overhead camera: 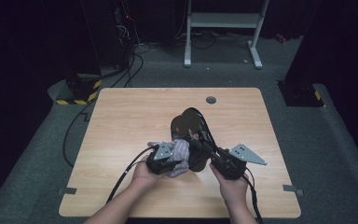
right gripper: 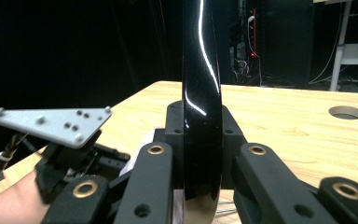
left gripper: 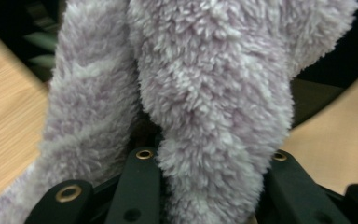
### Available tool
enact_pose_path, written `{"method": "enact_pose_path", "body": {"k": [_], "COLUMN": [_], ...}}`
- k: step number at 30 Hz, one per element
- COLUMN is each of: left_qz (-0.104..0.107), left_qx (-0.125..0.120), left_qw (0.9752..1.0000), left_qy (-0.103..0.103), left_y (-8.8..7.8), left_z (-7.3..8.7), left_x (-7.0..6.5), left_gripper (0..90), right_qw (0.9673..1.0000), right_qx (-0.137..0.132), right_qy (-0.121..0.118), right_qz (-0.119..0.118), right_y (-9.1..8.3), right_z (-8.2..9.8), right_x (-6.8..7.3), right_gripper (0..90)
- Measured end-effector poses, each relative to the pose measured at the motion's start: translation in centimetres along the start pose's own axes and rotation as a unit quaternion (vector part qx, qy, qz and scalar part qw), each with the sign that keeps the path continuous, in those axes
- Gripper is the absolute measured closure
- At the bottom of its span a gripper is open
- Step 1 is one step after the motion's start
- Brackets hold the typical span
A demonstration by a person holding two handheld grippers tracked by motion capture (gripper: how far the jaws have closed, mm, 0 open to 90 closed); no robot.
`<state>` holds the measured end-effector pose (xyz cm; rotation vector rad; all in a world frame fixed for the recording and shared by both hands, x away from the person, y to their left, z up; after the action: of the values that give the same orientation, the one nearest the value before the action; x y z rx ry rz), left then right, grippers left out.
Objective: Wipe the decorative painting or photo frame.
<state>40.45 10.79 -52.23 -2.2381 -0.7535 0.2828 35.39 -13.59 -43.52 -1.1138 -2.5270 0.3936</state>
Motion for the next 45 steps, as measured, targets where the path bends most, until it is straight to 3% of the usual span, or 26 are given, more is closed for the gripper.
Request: {"method": "enact_pose_path", "body": {"k": [7,10,13,16,19,23,26,35,45], "left_qz": [-0.034,-0.079,-0.09,-0.073,-0.053,-0.03,-0.027,-0.02,-0.031], "left_qx": [0.015,0.029,0.031,0.002,-0.04,-0.075,-0.061,-0.067,-0.084], "left_qw": [0.9986,0.9943,0.9903,0.9901,0.9907,0.9913,0.994,0.9935,0.9917], "left_qy": [-0.038,-0.065,-0.101,-0.12,-0.119,-0.104,-0.086,-0.089,-0.093], "left_y": [0.2,0.0,-0.6,-2.2,-4.4,-6.2,-6.5,-6.2,-6.9], "left_z": [0.2,0.4,0.9,1.5,2.1,3.2,3.4,3.9,3.7], "left_x": [2.7,4.2,5.7,6.3,5.5,3.6,2.9,2.5,2.7], "left_gripper": [70.4,70.5,70.6,70.5,70.2,69.0,68.6,68.2,67.9], "right_qw": [1.0,1.0,1.0,1.0,1.0,0.9999,0.9999,0.9997,0.9985], "right_qx": [0.001,0.002,0.001,0.001,0.0,-0.001,-0.001,0.014,0.052], "right_qy": [-0.001,-0.002,-0.001,-0.002,-0.003,-0.007,-0.009,-0.018,-0.017], "right_qz": [0.005,0.006,0.006,0.005,0.006,0.009,0.009,0.007,0.007], "right_y": [0.0,0.0,0.0,-0.1,-0.1,0.0,0.0,0.6,1.1], "right_z": [0.0,0.0,0.0,0.1,0.1,0.1,0.1,0.4,1.9], "right_x": [0.1,0.0,0.0,-0.1,-0.1,0.0,0.1,0.5,0.6], "right_gripper": [80.0,80.2,80.3,80.3,80.2,79.6,79.0,73.1,54.5]}}
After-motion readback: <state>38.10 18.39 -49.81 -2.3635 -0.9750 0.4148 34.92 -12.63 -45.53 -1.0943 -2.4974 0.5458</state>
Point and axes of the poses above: each handheld gripper's, and its own axes: y roughly forward along the jaws, z roughly out of its underside, x roughly to its left, the point moved 2 cm from there along y, roughly forward along the jaws, and after that the axes turned 13 degrees about x, right-handed, at the moved point
